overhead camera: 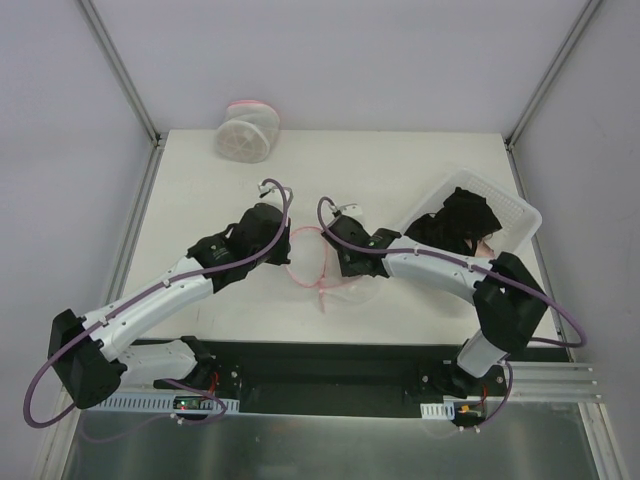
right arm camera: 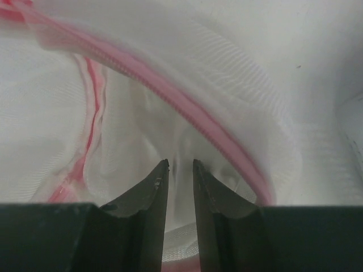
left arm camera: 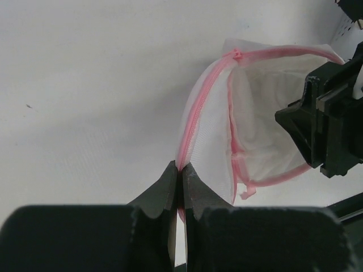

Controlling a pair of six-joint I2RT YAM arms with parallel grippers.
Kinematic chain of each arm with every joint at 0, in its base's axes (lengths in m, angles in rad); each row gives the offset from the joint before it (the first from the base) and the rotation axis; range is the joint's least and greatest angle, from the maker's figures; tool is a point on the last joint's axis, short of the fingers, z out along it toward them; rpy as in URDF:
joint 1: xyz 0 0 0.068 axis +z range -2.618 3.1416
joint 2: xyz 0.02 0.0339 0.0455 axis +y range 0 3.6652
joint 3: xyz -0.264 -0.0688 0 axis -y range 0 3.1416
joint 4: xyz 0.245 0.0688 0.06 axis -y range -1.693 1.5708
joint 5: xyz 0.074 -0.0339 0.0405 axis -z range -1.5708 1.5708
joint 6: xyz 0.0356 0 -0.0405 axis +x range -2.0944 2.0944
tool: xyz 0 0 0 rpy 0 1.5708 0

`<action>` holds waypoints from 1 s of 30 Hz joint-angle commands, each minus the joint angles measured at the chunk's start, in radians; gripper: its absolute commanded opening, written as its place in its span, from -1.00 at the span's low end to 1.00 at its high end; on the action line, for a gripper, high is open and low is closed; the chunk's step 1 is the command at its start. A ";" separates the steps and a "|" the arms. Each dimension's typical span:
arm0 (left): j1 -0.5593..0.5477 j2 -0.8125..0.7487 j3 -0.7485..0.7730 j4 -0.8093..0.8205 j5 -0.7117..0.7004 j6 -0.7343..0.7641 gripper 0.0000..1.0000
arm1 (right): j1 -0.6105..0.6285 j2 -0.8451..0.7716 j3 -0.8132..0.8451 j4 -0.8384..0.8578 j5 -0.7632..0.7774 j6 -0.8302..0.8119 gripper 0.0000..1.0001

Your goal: Unzip the laundry bag and remove the bra

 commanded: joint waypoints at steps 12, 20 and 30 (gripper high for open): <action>0.010 -0.044 0.009 -0.006 0.025 0.012 -1.00 | -0.067 0.027 0.115 -0.063 0.125 0.045 -0.26; 0.010 -0.067 0.003 -0.014 0.023 0.015 -1.00 | -0.104 0.136 0.165 -0.069 0.074 0.049 0.05; 0.010 -0.072 -0.004 -0.019 0.023 0.015 -1.00 | -0.104 0.162 0.142 -0.004 -0.017 0.054 -0.97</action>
